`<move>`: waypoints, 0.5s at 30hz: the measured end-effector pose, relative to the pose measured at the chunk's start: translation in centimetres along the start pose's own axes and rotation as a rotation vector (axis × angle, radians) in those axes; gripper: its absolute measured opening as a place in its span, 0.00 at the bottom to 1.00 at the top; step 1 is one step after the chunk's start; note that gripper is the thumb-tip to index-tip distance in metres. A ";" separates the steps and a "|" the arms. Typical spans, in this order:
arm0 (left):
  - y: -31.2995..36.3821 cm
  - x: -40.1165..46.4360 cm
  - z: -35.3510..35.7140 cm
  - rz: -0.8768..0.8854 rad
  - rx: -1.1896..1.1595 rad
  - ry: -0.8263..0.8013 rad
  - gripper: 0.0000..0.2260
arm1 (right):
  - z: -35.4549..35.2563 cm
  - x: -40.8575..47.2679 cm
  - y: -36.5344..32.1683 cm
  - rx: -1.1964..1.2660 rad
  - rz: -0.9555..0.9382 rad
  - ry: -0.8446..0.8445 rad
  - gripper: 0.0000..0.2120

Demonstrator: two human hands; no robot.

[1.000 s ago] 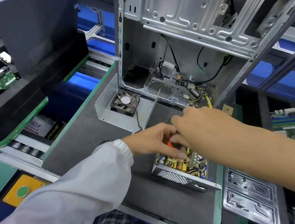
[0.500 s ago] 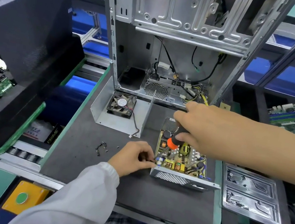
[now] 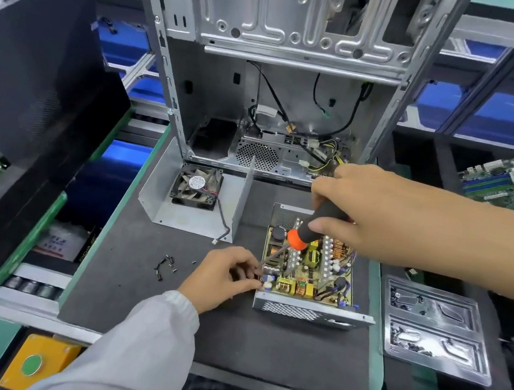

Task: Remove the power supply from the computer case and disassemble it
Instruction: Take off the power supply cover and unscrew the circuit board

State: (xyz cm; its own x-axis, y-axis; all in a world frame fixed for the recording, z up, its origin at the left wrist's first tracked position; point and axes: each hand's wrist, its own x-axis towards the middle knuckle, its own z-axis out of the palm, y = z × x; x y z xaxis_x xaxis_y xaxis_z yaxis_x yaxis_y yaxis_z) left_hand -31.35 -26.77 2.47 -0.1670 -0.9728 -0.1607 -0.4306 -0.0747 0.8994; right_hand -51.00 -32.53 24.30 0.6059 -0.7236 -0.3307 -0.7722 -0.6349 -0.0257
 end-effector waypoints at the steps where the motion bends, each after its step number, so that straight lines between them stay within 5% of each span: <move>1: -0.1 -0.1 -0.1 -0.004 -0.012 0.005 0.12 | 0.0 -0.2 0.2 0.010 0.008 -0.003 0.13; 15: -0.2 -0.5 1.3 0.018 0.060 0.123 0.13 | 0.1 -1.4 1.8 0.059 0.023 -0.004 0.12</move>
State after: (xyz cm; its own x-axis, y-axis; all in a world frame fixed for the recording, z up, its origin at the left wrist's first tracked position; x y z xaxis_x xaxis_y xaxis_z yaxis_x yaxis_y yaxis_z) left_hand -32.33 -25.99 1.89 -0.0669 -0.9936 -0.0906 -0.4818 -0.0474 0.8750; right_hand -53.25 -32.63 24.58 0.5873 -0.7364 -0.3358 -0.7958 -0.6011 -0.0737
